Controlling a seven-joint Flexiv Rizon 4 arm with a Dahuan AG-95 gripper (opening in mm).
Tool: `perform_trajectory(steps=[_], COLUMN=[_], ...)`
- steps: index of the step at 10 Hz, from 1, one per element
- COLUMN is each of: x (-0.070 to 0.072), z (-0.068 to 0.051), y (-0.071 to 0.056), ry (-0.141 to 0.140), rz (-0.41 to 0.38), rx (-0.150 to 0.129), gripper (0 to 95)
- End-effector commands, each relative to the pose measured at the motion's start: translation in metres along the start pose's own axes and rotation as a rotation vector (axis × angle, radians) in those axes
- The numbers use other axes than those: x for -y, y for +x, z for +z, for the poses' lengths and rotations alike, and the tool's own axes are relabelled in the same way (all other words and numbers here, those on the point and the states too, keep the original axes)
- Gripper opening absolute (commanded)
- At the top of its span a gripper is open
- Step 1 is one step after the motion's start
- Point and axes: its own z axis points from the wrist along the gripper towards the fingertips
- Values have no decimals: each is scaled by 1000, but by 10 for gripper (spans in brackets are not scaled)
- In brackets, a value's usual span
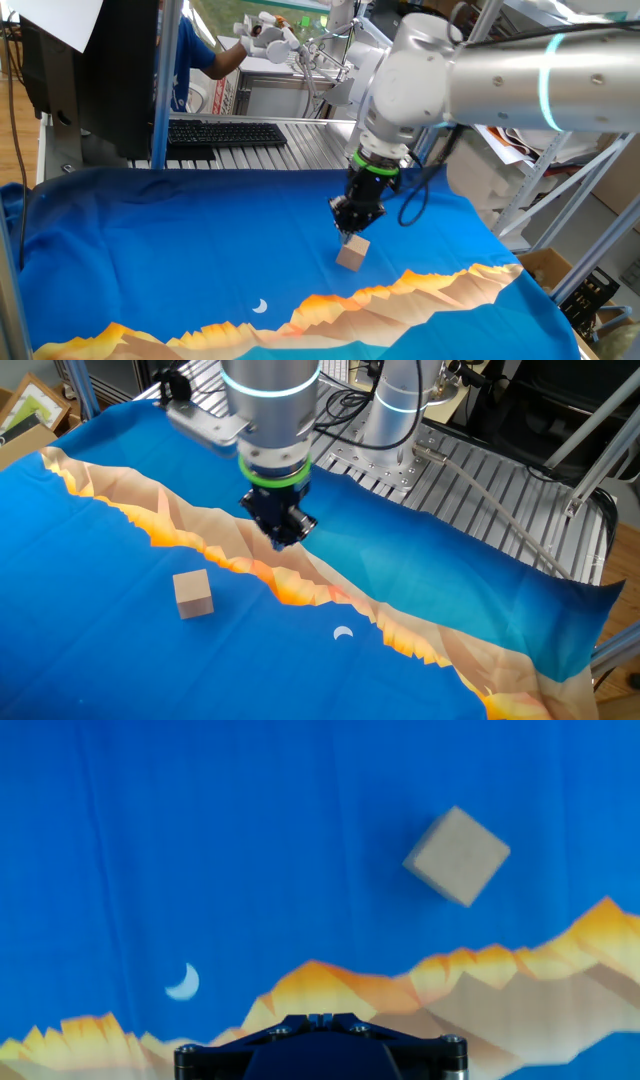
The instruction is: Approach and touch the side of the small block
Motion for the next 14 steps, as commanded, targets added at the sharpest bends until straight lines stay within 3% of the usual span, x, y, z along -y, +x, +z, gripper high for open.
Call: perform_trajectory(steps=[1,7,10,14], x=[3,17,18,18], z=[0,7,13,11], y=[-15,-59,-63,-63], ry=[5,2,20,10], rz=[-14,-46,-14,0], rx=[3,7,28,8], gripper=[0,0,0,0])
